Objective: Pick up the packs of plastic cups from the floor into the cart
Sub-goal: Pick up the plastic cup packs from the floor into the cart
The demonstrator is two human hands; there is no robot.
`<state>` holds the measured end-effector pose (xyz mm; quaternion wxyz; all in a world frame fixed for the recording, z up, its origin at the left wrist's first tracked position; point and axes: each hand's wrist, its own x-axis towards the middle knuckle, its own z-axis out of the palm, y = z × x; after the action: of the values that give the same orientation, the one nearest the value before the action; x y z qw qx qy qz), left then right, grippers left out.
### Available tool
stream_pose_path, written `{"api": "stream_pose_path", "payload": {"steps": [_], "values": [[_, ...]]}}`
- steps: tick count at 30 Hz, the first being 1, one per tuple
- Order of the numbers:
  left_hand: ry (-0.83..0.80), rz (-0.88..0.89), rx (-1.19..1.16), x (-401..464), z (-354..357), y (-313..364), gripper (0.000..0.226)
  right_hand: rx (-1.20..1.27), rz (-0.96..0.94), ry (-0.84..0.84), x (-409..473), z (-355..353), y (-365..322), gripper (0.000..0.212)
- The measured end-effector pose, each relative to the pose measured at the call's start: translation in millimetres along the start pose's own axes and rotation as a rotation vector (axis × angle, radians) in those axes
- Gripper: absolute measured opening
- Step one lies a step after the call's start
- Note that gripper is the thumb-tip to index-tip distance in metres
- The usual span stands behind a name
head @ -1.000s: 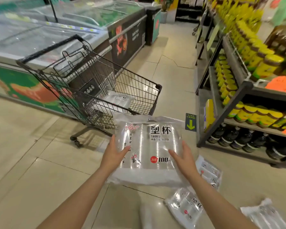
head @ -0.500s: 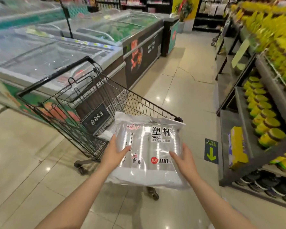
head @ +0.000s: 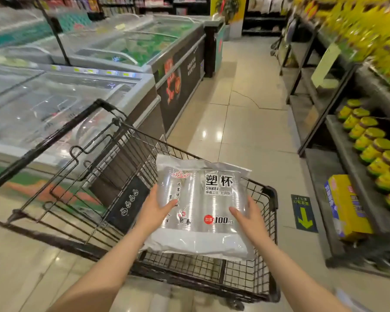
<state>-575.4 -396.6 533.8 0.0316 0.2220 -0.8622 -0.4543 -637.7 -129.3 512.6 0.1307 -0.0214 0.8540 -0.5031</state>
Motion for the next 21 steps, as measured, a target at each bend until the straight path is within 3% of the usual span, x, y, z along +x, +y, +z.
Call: {"api": "stream_pose_path", "payload": {"steps": [6, 10, 18, 21], "values": [[-0.184, 0.032, 0.091, 106, -29, -52, 0.091, 0.045, 0.199, 0.045, 56, 89, 16, 0.098], [-0.275, 0.037, 0.086, 153, -37, -91, 0.086, 0.044, 0.298, 0.077, 67, 139, -6, 0.09], [-0.375, -0.253, 0.106, 210, 2, -198, 0.092, 0.002, 0.467, 0.051, 112, 209, 32, 0.083], [-0.397, -0.225, 0.061, 216, 22, -224, 0.091, -0.013, 0.519, 0.04, 122, 226, 52, 0.087]]}}
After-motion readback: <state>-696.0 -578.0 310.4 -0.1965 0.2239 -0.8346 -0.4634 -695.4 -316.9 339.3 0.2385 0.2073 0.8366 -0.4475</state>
